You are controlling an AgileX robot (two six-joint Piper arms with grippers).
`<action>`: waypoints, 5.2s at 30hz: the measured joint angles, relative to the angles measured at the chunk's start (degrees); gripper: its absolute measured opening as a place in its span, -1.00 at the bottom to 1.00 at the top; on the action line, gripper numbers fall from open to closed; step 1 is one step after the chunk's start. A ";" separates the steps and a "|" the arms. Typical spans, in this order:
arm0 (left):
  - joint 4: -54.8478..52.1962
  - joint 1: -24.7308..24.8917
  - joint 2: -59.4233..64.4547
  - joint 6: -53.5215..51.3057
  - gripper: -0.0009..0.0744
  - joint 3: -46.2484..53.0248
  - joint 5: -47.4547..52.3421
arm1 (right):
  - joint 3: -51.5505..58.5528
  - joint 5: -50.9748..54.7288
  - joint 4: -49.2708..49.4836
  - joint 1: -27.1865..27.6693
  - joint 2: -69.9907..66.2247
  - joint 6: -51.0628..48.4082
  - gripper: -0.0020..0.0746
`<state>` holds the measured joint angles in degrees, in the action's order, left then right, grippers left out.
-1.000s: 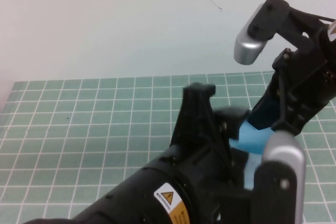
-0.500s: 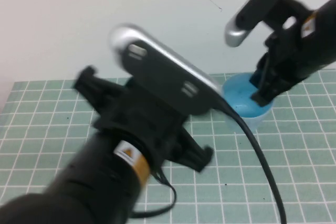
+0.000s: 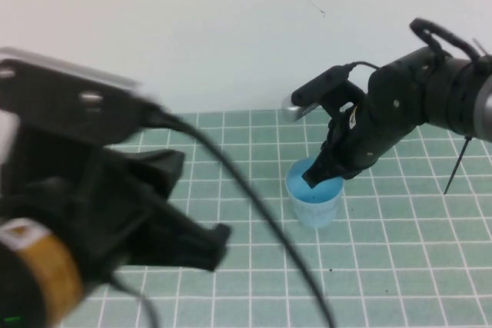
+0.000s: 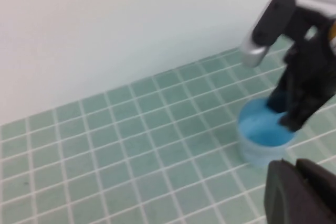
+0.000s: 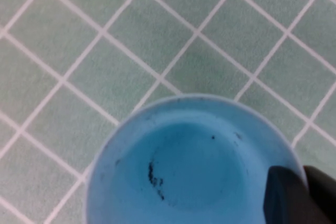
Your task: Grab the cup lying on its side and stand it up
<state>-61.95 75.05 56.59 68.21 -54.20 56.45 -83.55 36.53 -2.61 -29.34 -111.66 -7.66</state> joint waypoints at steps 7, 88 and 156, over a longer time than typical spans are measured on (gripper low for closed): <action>6.40 0.00 -9.05 0.00 -0.98 4.33 -2.07 | 0.00 1.15 0.00 0.00 -1.33 0.43 -0.90; 28.99 -43.42 -35.58 6.29 -0.98 15.82 -25.60 | 62.39 -11.85 -17.62 0.10 92.85 18.43 -0.89; 62.92 -73.12 -58.15 -63.00 -0.98 56.54 -39.27 | 62.39 -10.94 -17.52 0.10 92.85 18.43 -0.90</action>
<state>0.97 1.92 -1.56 5.21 2.33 17.19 -21.16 25.59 -20.12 -29.24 -18.81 10.77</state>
